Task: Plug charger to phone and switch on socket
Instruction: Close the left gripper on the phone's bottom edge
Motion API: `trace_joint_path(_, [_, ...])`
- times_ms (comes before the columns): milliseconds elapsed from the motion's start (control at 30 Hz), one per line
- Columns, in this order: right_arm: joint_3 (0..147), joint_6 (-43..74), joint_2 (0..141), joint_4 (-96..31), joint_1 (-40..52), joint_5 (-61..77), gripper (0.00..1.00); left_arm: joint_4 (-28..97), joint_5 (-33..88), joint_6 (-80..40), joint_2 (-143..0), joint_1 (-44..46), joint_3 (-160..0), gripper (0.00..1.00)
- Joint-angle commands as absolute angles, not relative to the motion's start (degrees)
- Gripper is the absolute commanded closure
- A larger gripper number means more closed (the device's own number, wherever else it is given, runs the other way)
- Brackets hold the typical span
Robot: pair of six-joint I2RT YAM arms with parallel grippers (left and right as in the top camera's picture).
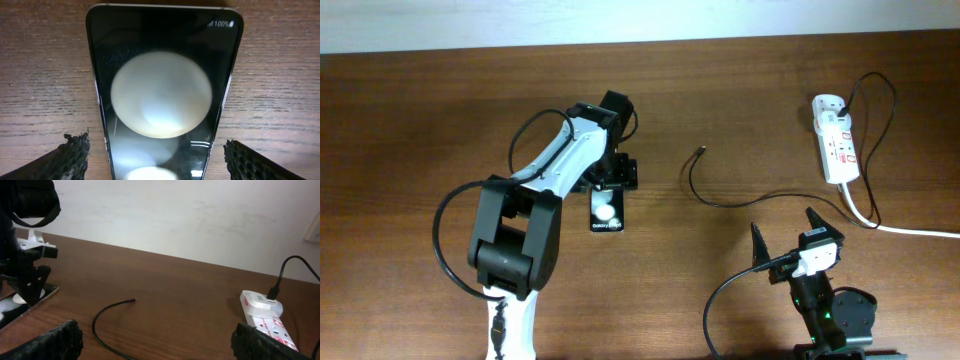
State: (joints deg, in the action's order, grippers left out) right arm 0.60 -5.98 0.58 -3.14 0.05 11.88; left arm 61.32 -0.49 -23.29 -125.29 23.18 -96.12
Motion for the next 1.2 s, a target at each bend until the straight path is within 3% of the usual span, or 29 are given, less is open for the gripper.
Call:
trace_joint_path(0, [0.32, -5.56, 0.21, -3.46, 0.43, 12.16, 0.01, 60.75, -1.08, -24.03, -126.13, 23.18, -96.36, 0.09])
trace_joint_path(800, [0.32, -5.56, 0.21, -3.46, 0.43, 12.16, 0.01, 57.49, -1.26, -23.99, -126.65, 23.27, -92.29, 0.07])
trace_joint_path(1167, [0.32, -5.56, 0.21, -3.46, 0.43, 12.16, 0.01, 57.43, -1.30, -23.99, -126.65, 24.88, -91.00, 0.14])
